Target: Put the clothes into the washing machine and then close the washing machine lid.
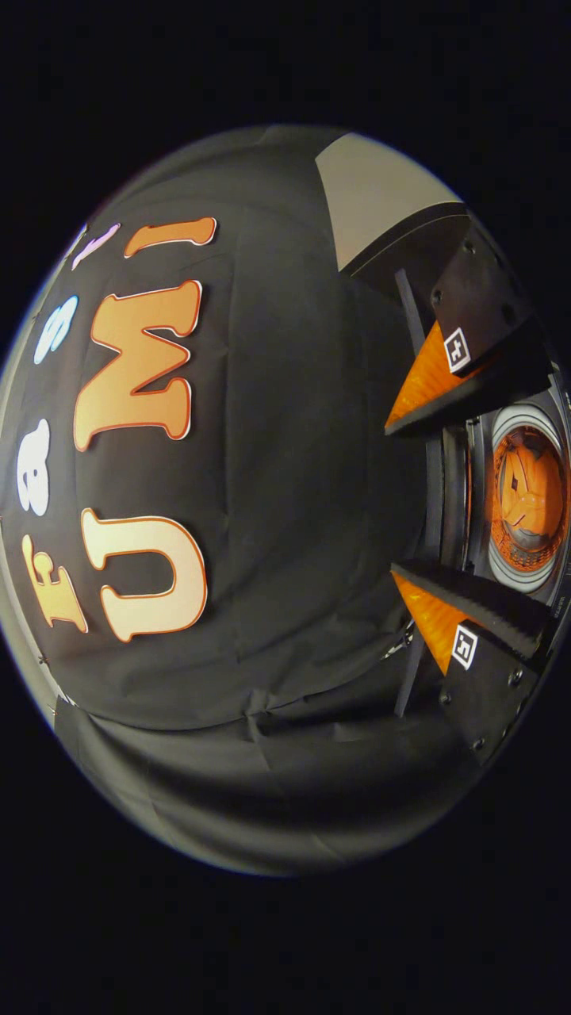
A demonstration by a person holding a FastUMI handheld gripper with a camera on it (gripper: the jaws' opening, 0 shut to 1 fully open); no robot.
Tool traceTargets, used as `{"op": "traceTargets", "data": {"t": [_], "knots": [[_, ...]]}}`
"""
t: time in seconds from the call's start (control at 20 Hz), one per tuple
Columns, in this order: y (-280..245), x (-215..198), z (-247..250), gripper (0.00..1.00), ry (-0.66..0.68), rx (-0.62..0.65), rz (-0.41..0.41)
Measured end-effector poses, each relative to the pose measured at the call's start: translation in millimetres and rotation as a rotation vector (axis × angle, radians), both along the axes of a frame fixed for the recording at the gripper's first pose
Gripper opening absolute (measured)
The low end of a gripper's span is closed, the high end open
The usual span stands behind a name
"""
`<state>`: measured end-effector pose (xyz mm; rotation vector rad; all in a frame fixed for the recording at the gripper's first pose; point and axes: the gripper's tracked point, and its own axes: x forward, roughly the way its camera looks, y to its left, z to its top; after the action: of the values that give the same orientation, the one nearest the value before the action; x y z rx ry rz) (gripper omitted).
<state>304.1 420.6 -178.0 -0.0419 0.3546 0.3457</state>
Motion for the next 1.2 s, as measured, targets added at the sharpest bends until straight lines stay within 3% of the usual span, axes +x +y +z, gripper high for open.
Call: {"op": "traceTargets", "data": {"t": [0.7, 0.95, 1.2], "knots": [[-10, -52, -37, 1.00, -0.018, 0.008, 0.001], [-26, -60, -122, 0.99, 0.157, -0.003, -0.001], [-28, -71, -147, 0.99, 0.240, -0.004, 0.008]]}}
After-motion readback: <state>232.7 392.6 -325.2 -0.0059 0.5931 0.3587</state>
